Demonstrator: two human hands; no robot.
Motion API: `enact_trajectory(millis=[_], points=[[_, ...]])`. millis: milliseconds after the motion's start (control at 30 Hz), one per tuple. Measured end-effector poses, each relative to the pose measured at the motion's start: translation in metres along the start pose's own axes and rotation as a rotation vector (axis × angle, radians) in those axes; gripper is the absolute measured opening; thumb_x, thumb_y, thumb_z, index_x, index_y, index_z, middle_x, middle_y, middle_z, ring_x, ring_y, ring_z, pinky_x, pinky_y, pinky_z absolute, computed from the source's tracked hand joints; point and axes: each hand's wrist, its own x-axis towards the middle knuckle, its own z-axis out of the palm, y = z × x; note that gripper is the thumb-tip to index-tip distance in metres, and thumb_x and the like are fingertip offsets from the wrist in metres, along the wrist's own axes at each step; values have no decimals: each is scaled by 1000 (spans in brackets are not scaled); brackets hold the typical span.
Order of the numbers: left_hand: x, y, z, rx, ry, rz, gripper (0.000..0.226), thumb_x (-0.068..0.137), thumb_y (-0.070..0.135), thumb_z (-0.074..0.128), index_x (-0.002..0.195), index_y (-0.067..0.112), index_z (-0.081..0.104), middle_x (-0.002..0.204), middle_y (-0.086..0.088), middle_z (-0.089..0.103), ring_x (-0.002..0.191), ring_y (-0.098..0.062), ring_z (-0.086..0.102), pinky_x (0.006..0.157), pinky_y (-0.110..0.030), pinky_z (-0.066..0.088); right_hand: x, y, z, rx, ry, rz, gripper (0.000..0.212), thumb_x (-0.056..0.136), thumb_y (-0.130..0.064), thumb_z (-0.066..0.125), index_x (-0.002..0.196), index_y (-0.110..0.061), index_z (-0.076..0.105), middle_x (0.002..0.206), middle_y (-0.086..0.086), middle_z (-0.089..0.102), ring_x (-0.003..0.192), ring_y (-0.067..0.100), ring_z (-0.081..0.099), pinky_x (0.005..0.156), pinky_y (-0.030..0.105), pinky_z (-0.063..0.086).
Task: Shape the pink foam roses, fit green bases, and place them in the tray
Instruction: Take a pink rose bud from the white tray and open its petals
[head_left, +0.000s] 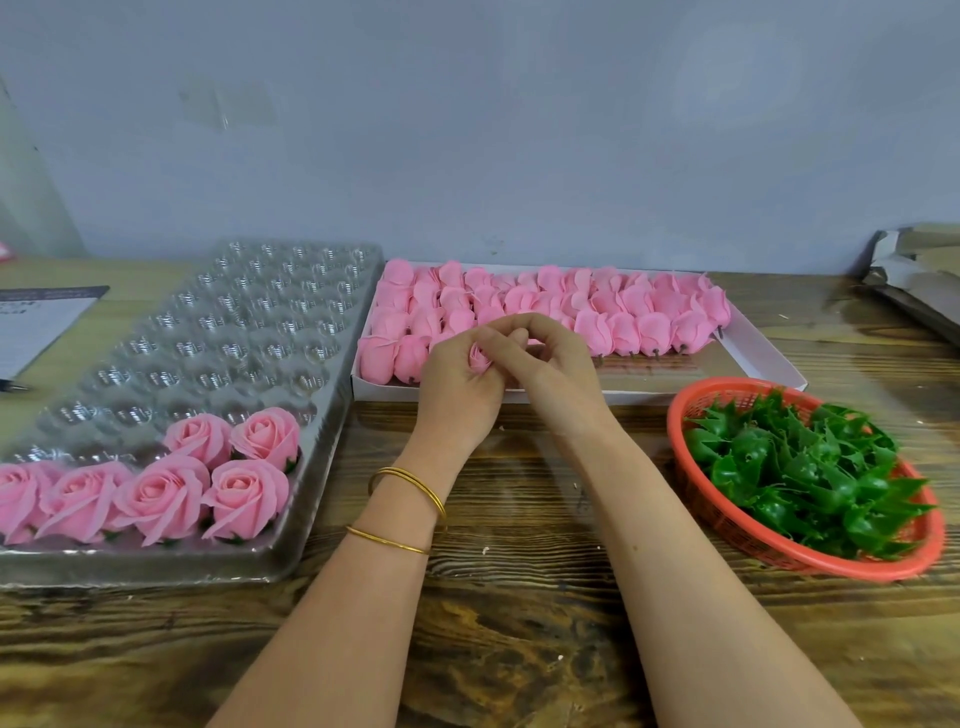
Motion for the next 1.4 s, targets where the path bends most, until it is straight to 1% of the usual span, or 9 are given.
enact_trajectory(millis=[100, 267, 667, 900, 1000, 1100, 1233, 1300, 1400], points=[[-1, 0, 1, 5, -10, 11, 22, 96, 22, 63, 84, 41, 67, 72, 26, 70, 76, 5, 66, 67, -13, 49, 0, -1, -1, -19, 5, 14, 15, 88, -17, 70, 99, -7, 69, 95, 13, 71, 88, 20, 67, 74, 32, 58], [-2, 1, 0, 28, -10, 34, 21, 96, 22, 62, 88, 40, 66, 70, 24, 69, 73, 6, 66, 63, -9, 48, -1, -1, -2, -1, -35, 23, 4, 89, -16, 69, 92, -15, 69, 85, 2, 69, 80, 10, 62, 67, 22, 55], [-3, 0, 1, 89, -7, 5, 21, 95, 27, 63, 77, 37, 66, 73, 17, 70, 76, 1, 68, 68, -16, 53, -2, -3, -3, 59, -77, 84, 22, 88, -11, 70, 107, -2, 68, 104, 20, 69, 105, 33, 65, 82, 37, 58], [-3, 4, -1, 103, 9, -25, 22, 99, 28, 58, 83, 41, 65, 79, 15, 70, 77, -5, 68, 67, -22, 56, -2, -3, -3, 116, -80, 109, 12, 90, -12, 67, 98, -3, 69, 95, 20, 69, 88, 22, 67, 78, 40, 59], [-2, 2, -3, 123, 75, -15, 33, 100, 19, 52, 68, 25, 61, 65, 2, 63, 64, -18, 61, 60, -38, 52, 0, -1, -4, 198, -94, 124, 15, 95, -15, 59, 94, -3, 68, 92, 17, 67, 87, 20, 66, 75, 33, 58], [0, 2, -4, 99, 122, -36, 40, 100, 23, 53, 60, 22, 54, 51, 7, 55, 53, -12, 54, 56, -40, 49, 2, -2, -6, 227, -109, 138, 14, 87, -6, 56, 93, -1, 68, 82, 15, 63, 74, 16, 63, 68, 27, 55], [0, 1, -3, 15, 160, -49, 41, 99, 30, 57, 70, 1, 59, 64, -13, 61, 62, -26, 61, 61, -51, 52, -1, 0, -6, 57, -134, 105, 37, 63, -3, 61, 99, -11, 65, 87, 8, 69, 82, 16, 66, 73, 27, 58], [0, 2, -2, -66, 165, -70, 35, 99, 30, 58, 79, 2, 66, 72, -15, 69, 67, -21, 69, 59, -42, 56, -2, 1, -5, -36, -144, 70, 43, 69, 6, 71, 106, -13, 60, 100, 8, 67, 89, 17, 64, 75, 28, 58], [1, 5, -3, -142, 171, -65, 36, 98, 27, 59, 65, 36, 70, 56, 11, 64, 55, -1, 62, 50, -21, 51, -2, 1, -2, -69, -159, 64, 51, 71, 10, 77, 111, -12, 54, 104, 8, 61, 86, 15, 57, 77, 29, 56]])
